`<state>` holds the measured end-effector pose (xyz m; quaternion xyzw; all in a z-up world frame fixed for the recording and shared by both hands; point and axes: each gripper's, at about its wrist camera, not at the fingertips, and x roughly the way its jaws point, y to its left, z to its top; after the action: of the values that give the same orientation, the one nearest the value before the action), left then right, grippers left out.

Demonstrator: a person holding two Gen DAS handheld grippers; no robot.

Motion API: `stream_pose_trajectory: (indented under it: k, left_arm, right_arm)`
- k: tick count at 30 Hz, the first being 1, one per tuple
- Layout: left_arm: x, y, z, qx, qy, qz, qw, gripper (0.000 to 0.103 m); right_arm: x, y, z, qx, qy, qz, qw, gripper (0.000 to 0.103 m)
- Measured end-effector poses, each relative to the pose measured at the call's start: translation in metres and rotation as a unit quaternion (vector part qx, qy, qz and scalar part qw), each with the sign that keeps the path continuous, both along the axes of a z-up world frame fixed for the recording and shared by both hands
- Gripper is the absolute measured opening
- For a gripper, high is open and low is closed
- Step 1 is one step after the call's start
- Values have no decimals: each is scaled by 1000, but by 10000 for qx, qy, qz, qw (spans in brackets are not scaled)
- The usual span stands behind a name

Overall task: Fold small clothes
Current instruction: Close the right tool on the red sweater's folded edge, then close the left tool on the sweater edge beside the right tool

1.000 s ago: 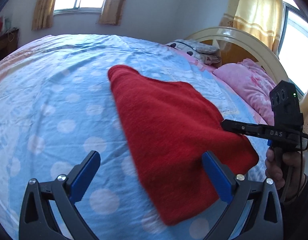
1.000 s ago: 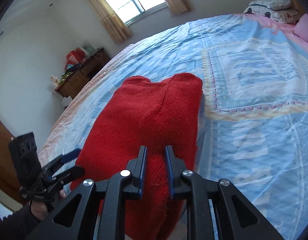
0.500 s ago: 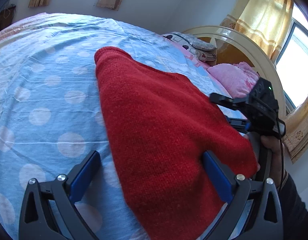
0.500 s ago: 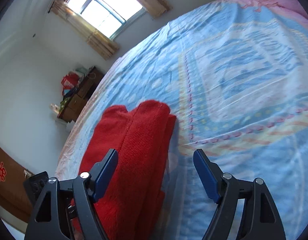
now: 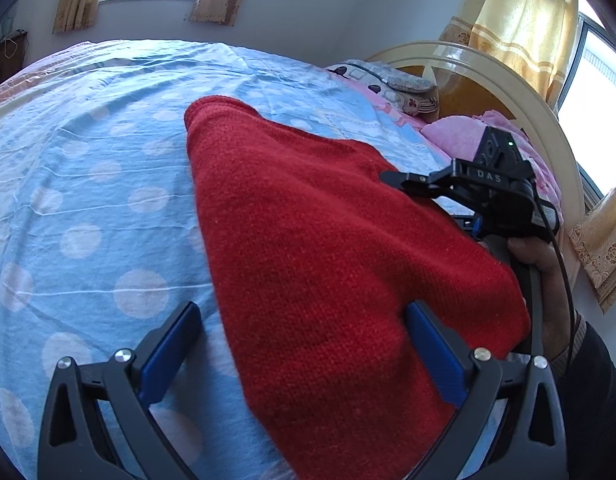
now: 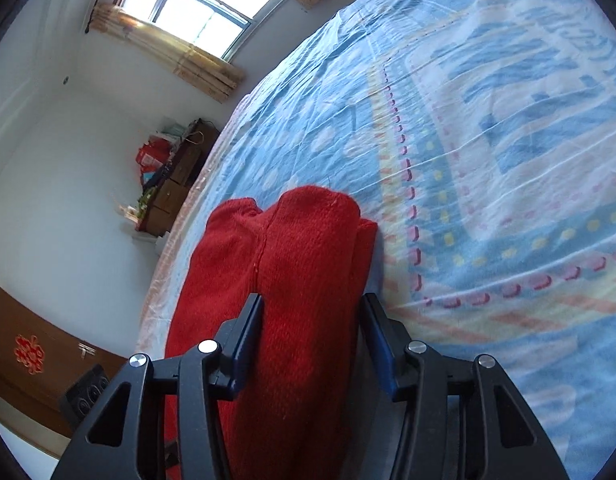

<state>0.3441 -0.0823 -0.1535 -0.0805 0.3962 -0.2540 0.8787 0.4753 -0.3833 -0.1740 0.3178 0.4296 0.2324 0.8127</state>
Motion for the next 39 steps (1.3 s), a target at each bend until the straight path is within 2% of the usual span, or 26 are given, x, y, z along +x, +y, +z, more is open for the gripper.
stream_pose_trajectory:
  k: [4, 6, 9, 16, 20, 24, 28, 33, 39]
  left_arm:
    - [1, -1, 0, -9, -12, -15, 10000, 103]
    - [0, -1, 0, -9, -25, -23, 10000, 103]
    - [-1, -1, 0, -12, -43, -28, 10000, 103]
    - [-3, -3, 1, 1, -36, -57, 10000, 103]
    - [-3, -4, 2, -123, -38, -242, 9996, 91]
    - [-1, -6, 3, -146, -13, -260, 9996, 90]
    - [-2, -7, 4, -135, -19, -281, 9995, 86]
    - [-2, -10, 6, -108, -54, -327, 9994, 75]
    - [-3, -15, 8, 35, -102, -291, 9995, 68]
  right_arm:
    - [-1, -2, -3, 210, -24, 45, 9998, 50]
    - [-5, -2, -3, 181, -61, 40, 9998, 46]
    - [-6, 0, -2, 156, -51, 64, 9998, 34]
    - [-8, 4, -3, 60, -84, 90, 9999, 34]
    - [-6, 11, 0, -159, -181, 102, 9997, 32]
    - [-7, 19, 4, -447, -296, 108, 9985, 31]
    - [-4, 16, 1, -368, -244, 85, 9990, 31]
    - [-4, 10, -3, -229, -172, 45, 9996, 30]
    - [-7, 18, 3, -642, -296, 3, 9975, 28]
